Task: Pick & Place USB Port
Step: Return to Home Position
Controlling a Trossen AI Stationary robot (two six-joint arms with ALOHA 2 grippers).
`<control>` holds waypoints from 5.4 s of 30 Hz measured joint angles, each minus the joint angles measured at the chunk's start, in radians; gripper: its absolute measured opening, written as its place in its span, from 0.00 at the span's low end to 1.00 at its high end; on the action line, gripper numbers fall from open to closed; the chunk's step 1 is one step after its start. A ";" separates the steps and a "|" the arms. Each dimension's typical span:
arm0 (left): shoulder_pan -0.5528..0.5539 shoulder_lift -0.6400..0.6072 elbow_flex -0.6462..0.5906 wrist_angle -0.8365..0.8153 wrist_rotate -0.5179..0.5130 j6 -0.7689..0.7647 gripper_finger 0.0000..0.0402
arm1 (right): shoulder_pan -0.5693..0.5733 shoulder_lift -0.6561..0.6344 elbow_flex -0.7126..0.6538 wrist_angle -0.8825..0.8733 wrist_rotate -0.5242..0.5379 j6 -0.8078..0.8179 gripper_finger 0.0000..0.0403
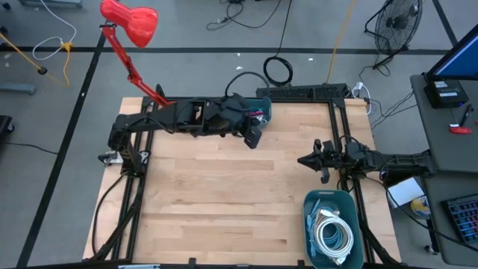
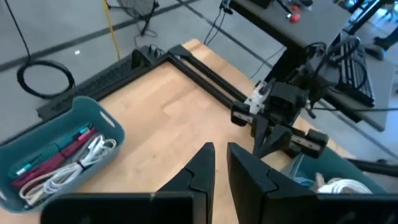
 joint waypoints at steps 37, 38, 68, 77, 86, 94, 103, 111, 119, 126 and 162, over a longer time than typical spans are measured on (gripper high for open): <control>-0.149 0.042 -0.524 0.463 0.059 -0.098 0.01 | -0.005 -0.055 0.000 0.055 0.000 0.000 0.00; -0.151 0.035 -0.543 0.479 0.068 -0.088 0.00 | -0.005 -0.055 0.000 0.054 0.000 0.000 0.00; -0.169 -0.984 -1.648 0.940 0.165 0.148 0.00 | -0.005 -0.014 0.000 0.054 0.000 0.000 0.00; -0.150 -1.246 -1.822 0.942 0.162 0.255 0.00 | -0.005 -0.011 0.000 0.055 0.000 0.000 0.00; -0.108 -1.447 -1.944 0.939 0.157 0.275 0.00 | -0.005 -0.011 0.000 0.055 0.000 0.000 0.00; -0.100 -1.573 -2.006 0.938 0.172 0.332 0.00 | -0.005 -0.011 0.000 0.055 0.000 0.000 0.00; -0.074 -1.702 -2.022 0.824 0.248 0.347 0.00 | -0.005 -0.011 0.000 0.055 0.000 0.000 0.00; -0.018 -1.817 -2.023 0.653 0.253 0.368 0.00 | -0.005 -0.011 0.000 0.055 0.000 0.000 0.00; 0.035 -1.814 -2.047 0.723 0.278 0.427 0.00 | -0.005 -0.011 0.000 0.055 0.000 0.000 0.00; 0.076 -1.800 -2.120 0.912 0.344 0.429 0.00 | -0.005 -0.011 0.000 0.055 0.000 0.000 0.00; 0.120 -1.796 -2.117 0.892 0.314 0.245 0.08 | -0.005 -0.011 0.000 0.055 0.000 0.000 0.00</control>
